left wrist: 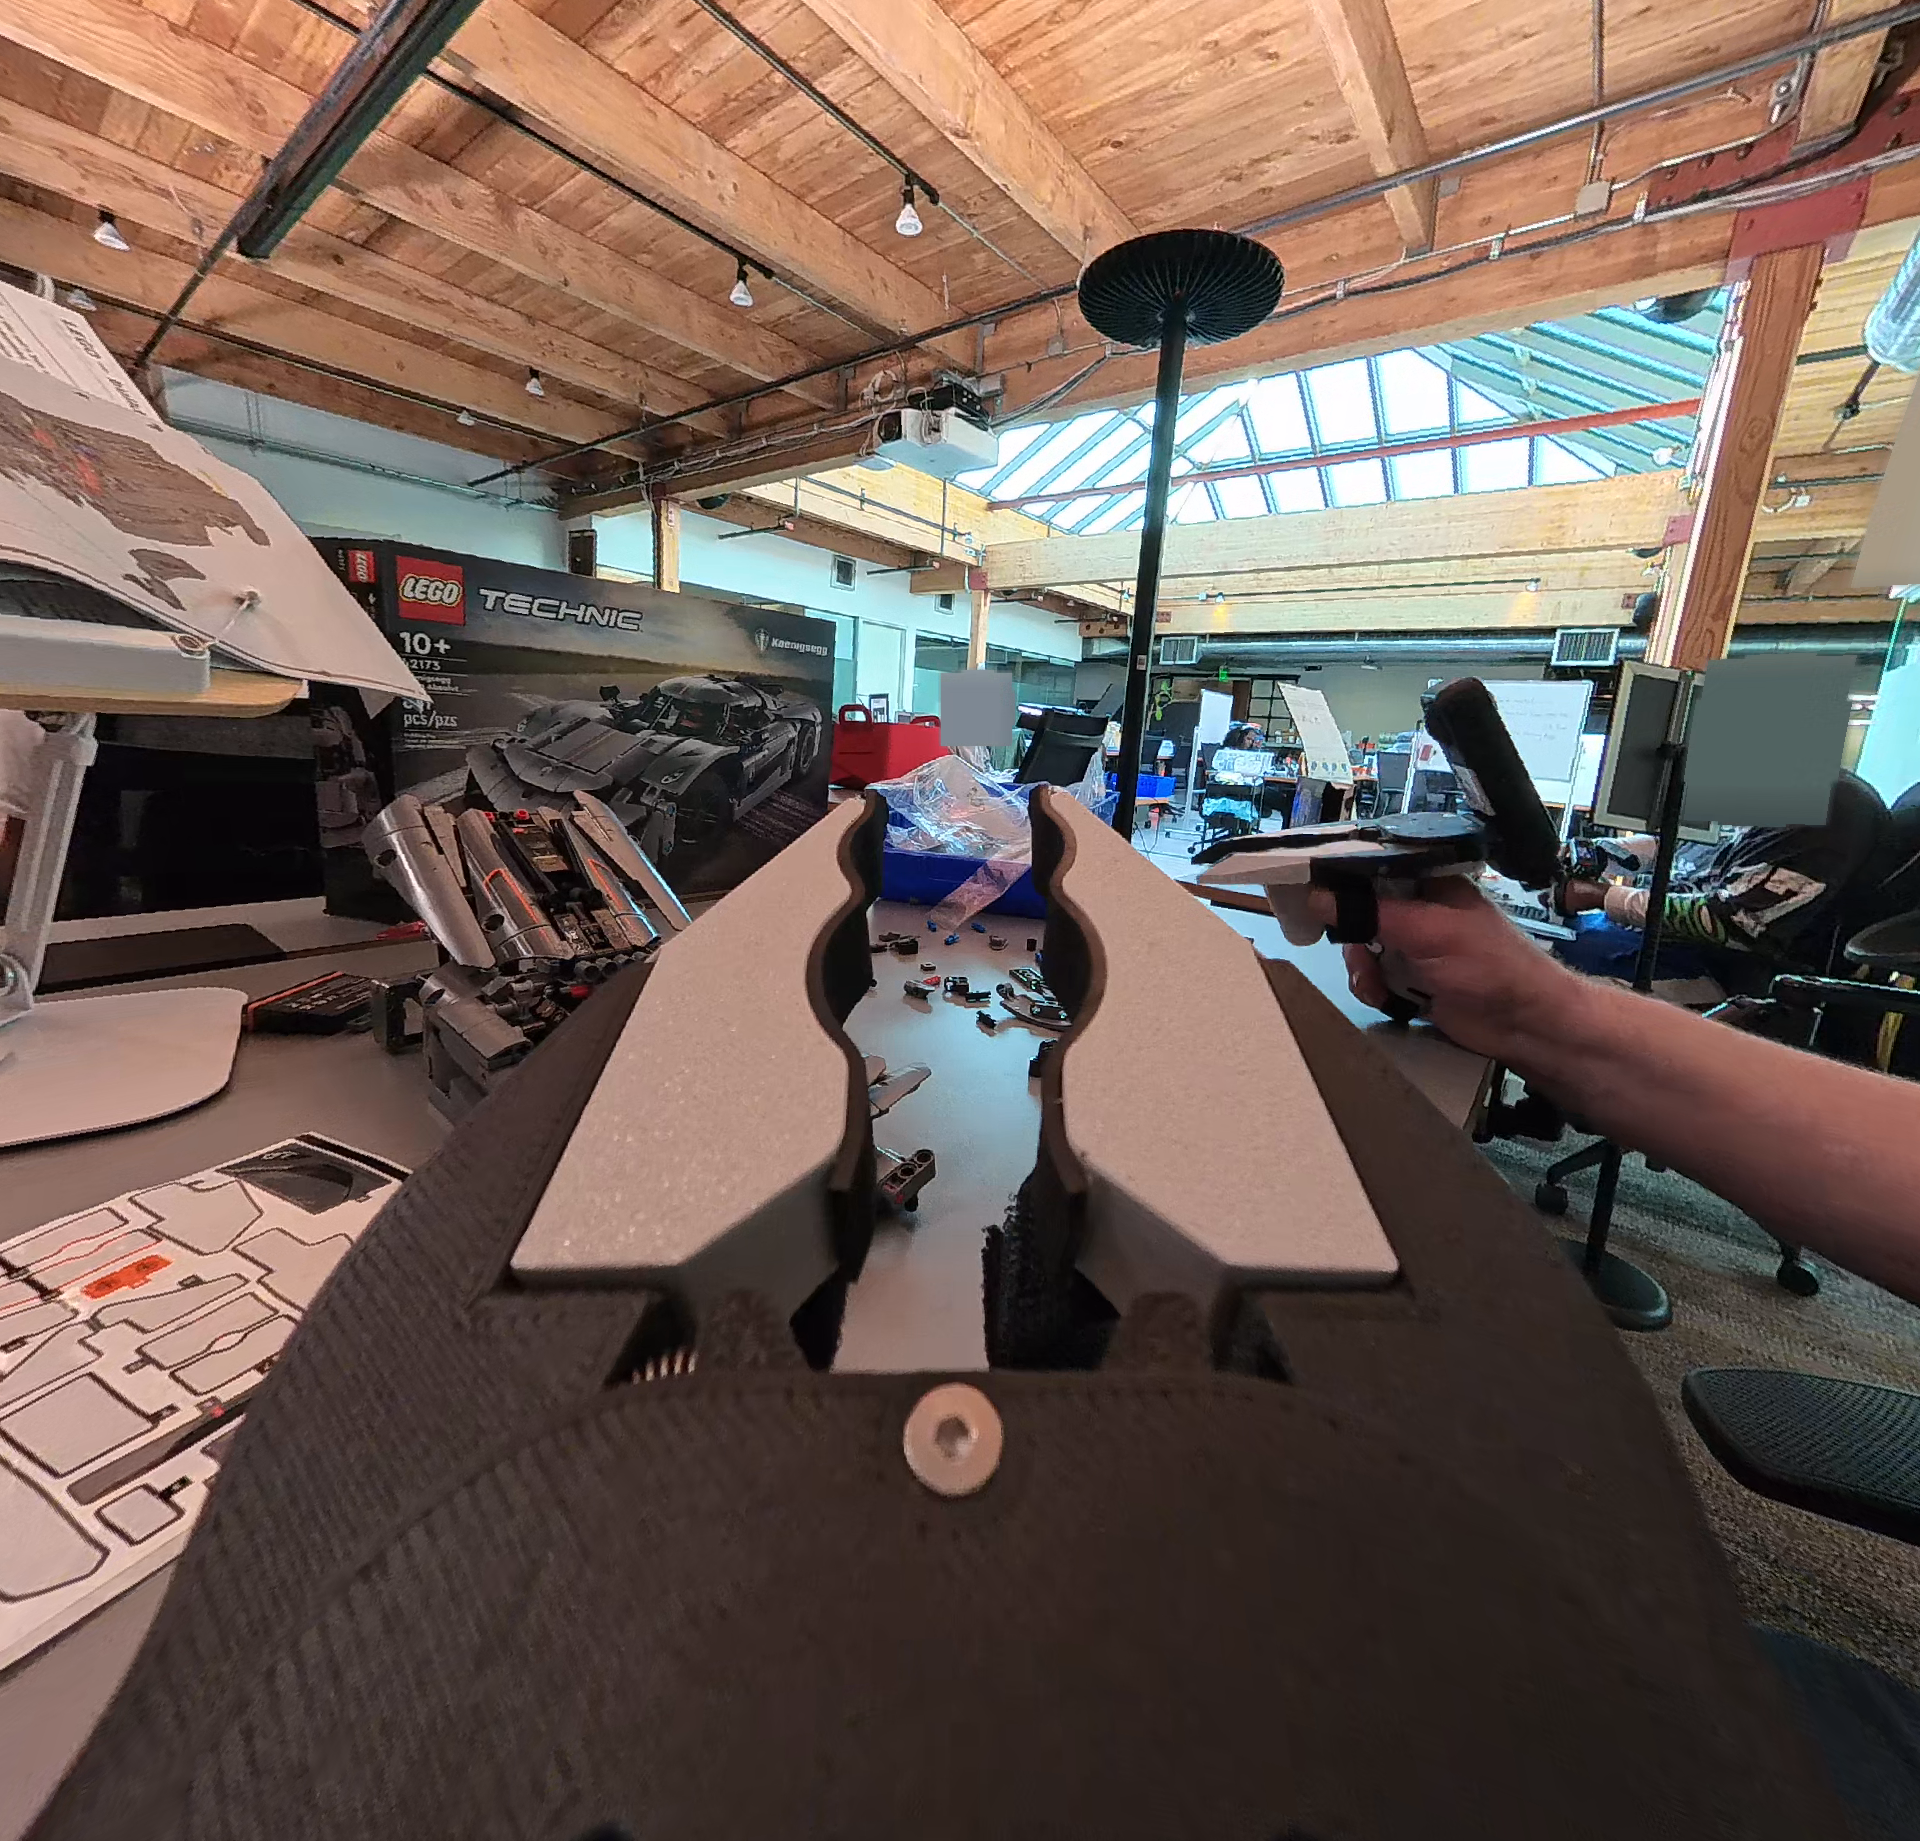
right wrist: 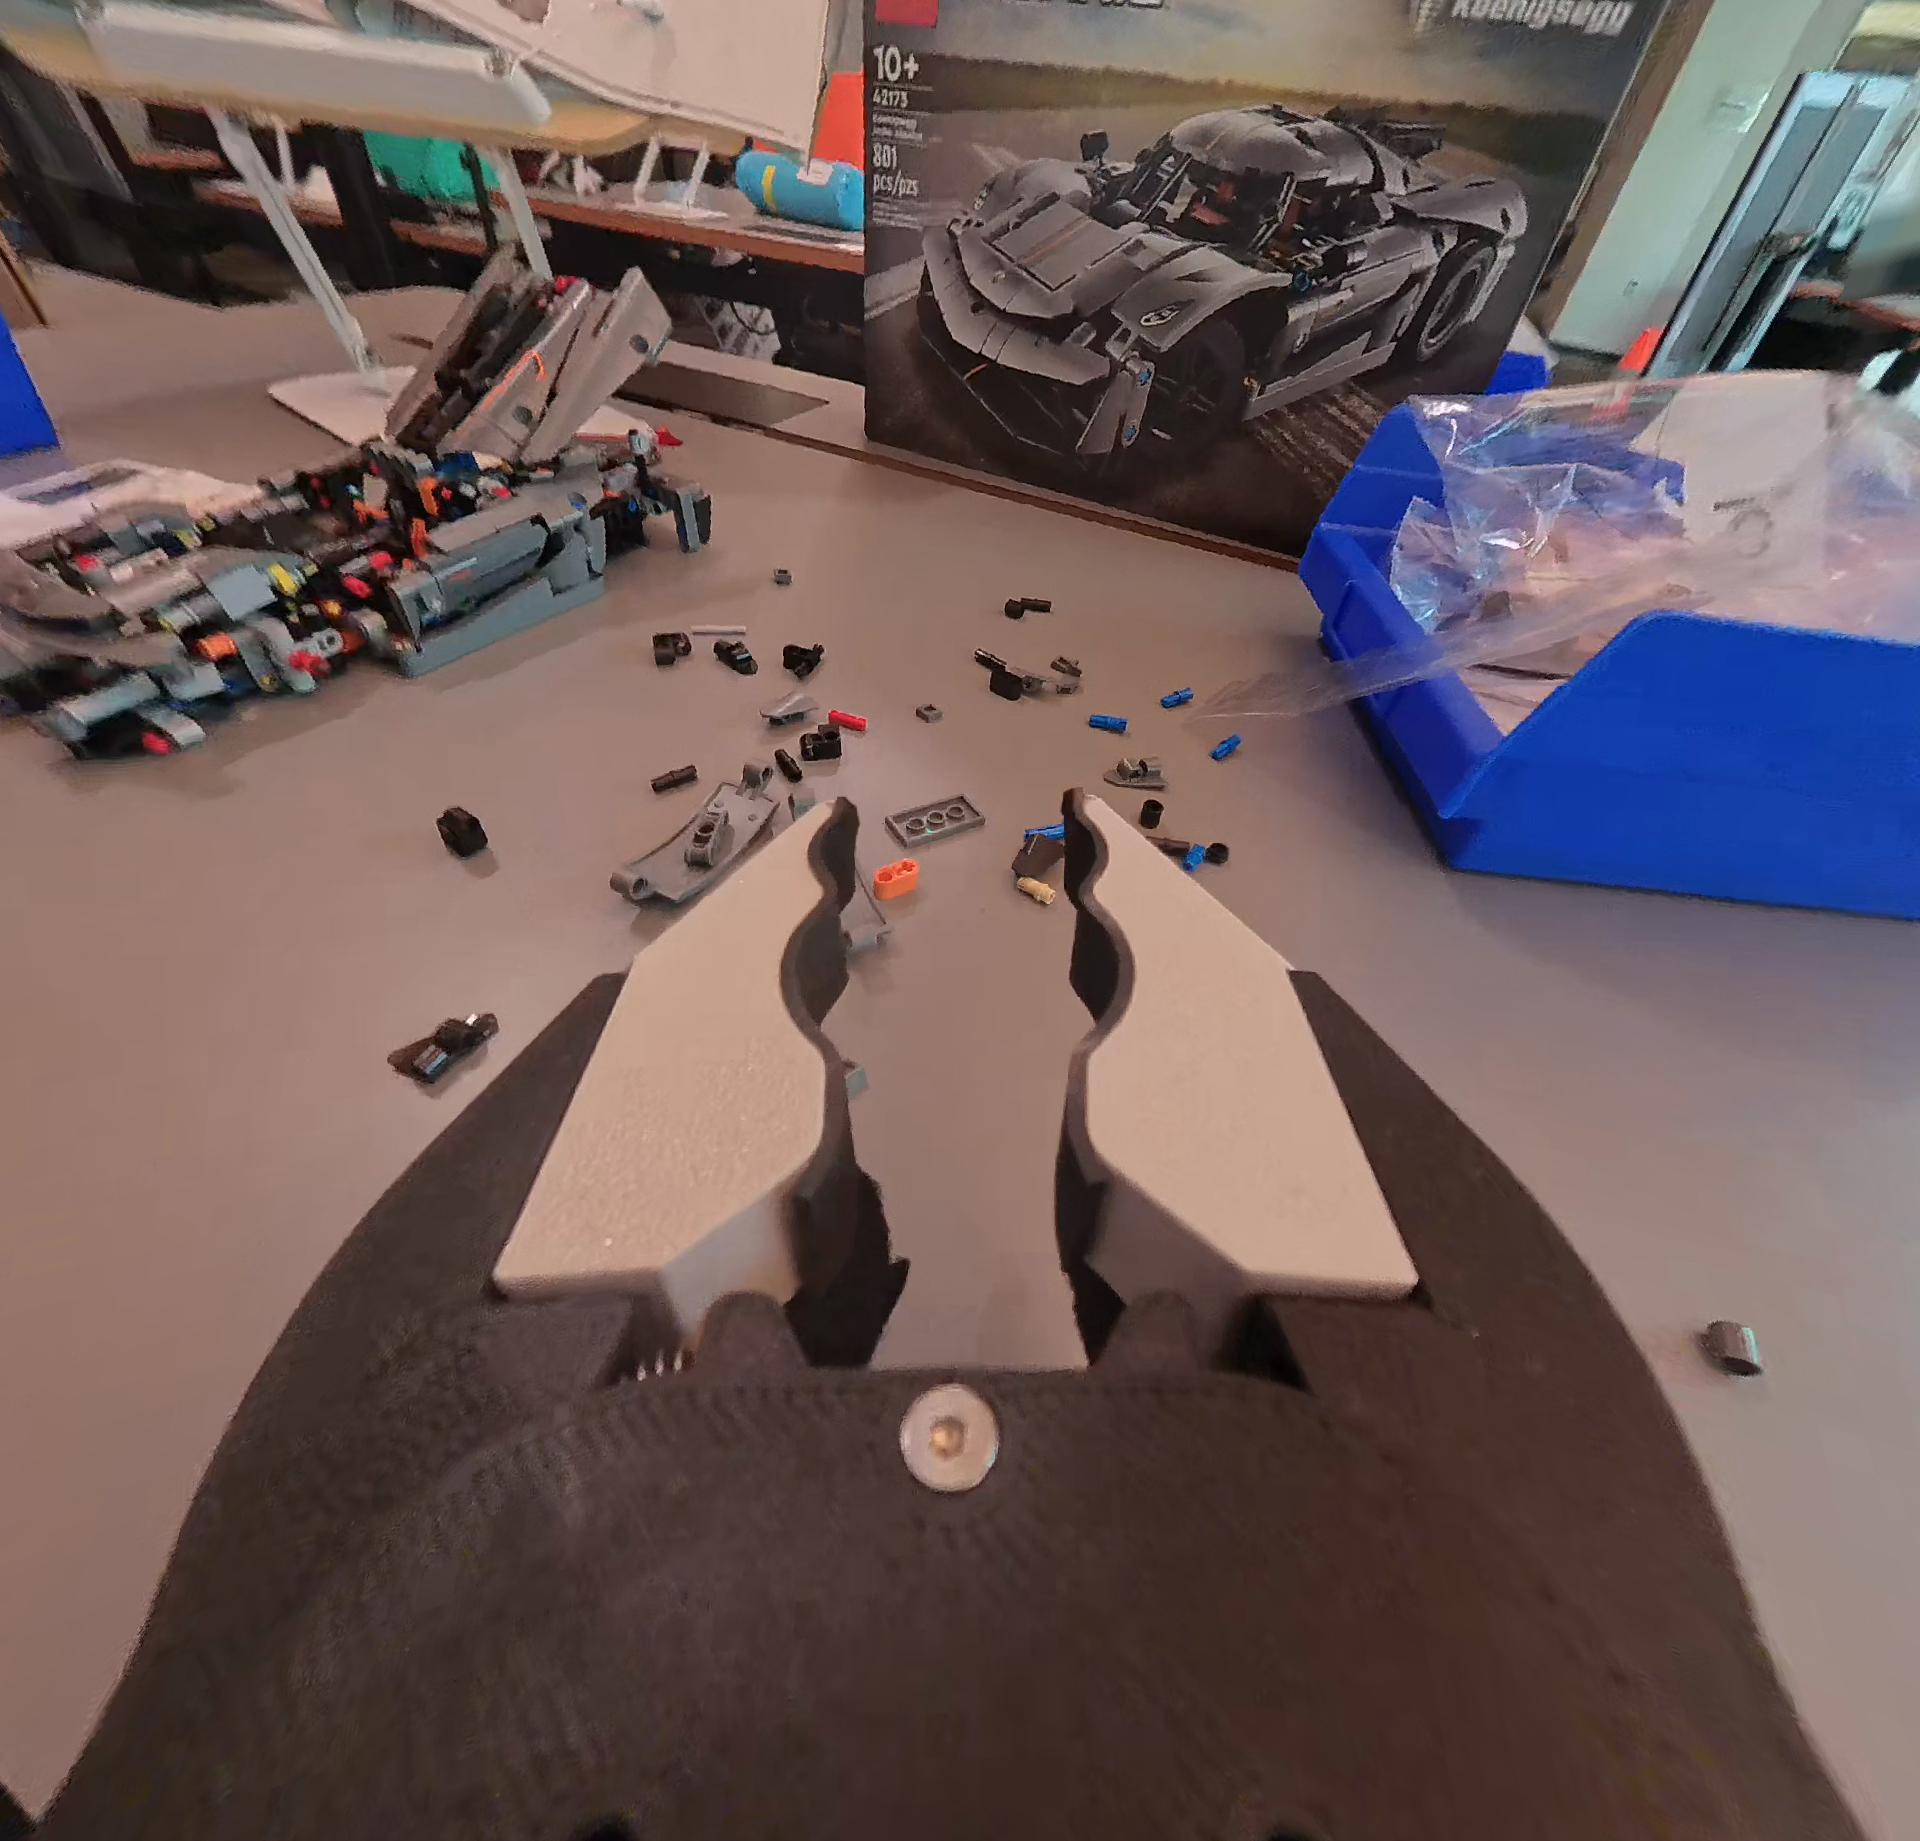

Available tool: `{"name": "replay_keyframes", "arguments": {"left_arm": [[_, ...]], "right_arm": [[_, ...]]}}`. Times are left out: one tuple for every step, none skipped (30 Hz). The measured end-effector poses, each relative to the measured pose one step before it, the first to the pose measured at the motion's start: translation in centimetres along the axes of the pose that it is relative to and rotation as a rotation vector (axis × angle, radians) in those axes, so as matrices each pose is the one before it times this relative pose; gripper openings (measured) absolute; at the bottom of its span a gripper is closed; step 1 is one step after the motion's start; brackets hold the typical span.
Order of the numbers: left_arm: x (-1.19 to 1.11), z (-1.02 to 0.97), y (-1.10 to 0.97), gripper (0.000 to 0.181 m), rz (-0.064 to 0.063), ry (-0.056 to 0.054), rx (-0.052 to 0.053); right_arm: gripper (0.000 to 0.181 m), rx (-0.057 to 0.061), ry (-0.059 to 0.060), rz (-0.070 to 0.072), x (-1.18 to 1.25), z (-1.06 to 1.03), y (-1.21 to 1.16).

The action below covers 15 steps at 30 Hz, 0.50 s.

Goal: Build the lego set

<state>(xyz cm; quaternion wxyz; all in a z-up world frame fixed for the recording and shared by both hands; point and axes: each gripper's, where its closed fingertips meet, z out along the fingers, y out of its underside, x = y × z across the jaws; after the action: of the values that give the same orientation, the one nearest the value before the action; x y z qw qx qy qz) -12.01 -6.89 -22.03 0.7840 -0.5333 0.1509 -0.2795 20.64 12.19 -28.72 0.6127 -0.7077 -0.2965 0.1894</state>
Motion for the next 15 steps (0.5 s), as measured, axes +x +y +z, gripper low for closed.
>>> {"name": "replay_keyframes", "arguments": {"left_arm": [[0.008, 0.011, 0.013, 0.025, -0.0008, 0.001, -0.0006], [0.003, 0.002, 0.003, 0.025, -0.0015, 0.0014, -0.0009], [0.002, 0.006, 0.013, 0.025, -0.0022, 0.0014, -0.0008], [-0.016, 0.008, 0.007, 0.025, -0.001, -0.0002, -0.0003], [-0.027, 0.017, 0.014, 0.025, -0.0001, -0.0017, -0.001], [0.007, 0.026, 0.02, 0.025, 0.0004, -0.0003, -0.0018], [-0.023, 0.02, 0.025, 0.025, -0.0004, -0.0012, -0.0017], [-0.027, 0.025, 0.018, 0.025, -0.0012, -0.0009, -0.0012], [-0.041, 0.023, 0.011, 0.025, -0.0013, -0.0014, -0.0009], [-0.024, 0.024, 0.018, 0.025, -0.0005, -0.0013, -0.0012], [-0.027, 0.023, 0.018, 0.025, -0.0001, -0.0013, -0.0012], [-0.028, 0.025, 0.015, 0.025, -0.0002, -0.0015, -0.001], [-0.023, 0.012, 0.009, 0.025, 0.0, -0.0009, -0.0009], [-0.006, 0.023, 0.018, 0.025, -0.0005, 0.0, -0.0012], [0.002, 0.004, 0.014, 0.025, -0.0009, 0.0011, -0.0008]], "right_arm": [[0.035, 0.0003, -0.0165, 0.0411, 0.197, 0.053, -0.037], [0.034, -0.0078, -0.0225, 0.0413, 0.152, 0.182, 0.02], [0.033, -0.0104, -0.0191, 0.0271, 0.167, 0.292, -0.008], [0.033, -0.0176, -0.0155, 0.0077, 0.131, 0.41, -0.027], [0.031, -0.0272, -0.0178, -0.0064, 0.007, 0.533, -0.045], [0.027, -0.026, -0.019, -0.0158, -0.079, 0.573, -0.209], [0.025, -0.024, -0.0138, -0.0205, -0.027, 0.631, -0.343], [0.025, -0.0274, -0.0097, -0.0189, 0.083, 0.695, -0.377], [0.025, -0.027, -0.0152, -0.0111, 0.078, 0.77, -0.414], [0.025, -0.0207, -0.028, -0.0007, -0.036, 0.83, -0.507], [0.024, -0.0144, -0.0404, 0.0042, -0.164, 0.892, -0.57], [0.025, -0.018, -0.0426, 0.0051, -0.142, 0.969, -0.483], [0.025, -0.0289, -0.0332, 0.0066, 0.016, 1.05, -0.294], [0.026, -0.0335, -0.0262, 0.0026, 0.065, 1.138, -0.19], [0.026, -0.0344, -0.0249, -0.0056, 0.008, 1.196, -0.148]]}}
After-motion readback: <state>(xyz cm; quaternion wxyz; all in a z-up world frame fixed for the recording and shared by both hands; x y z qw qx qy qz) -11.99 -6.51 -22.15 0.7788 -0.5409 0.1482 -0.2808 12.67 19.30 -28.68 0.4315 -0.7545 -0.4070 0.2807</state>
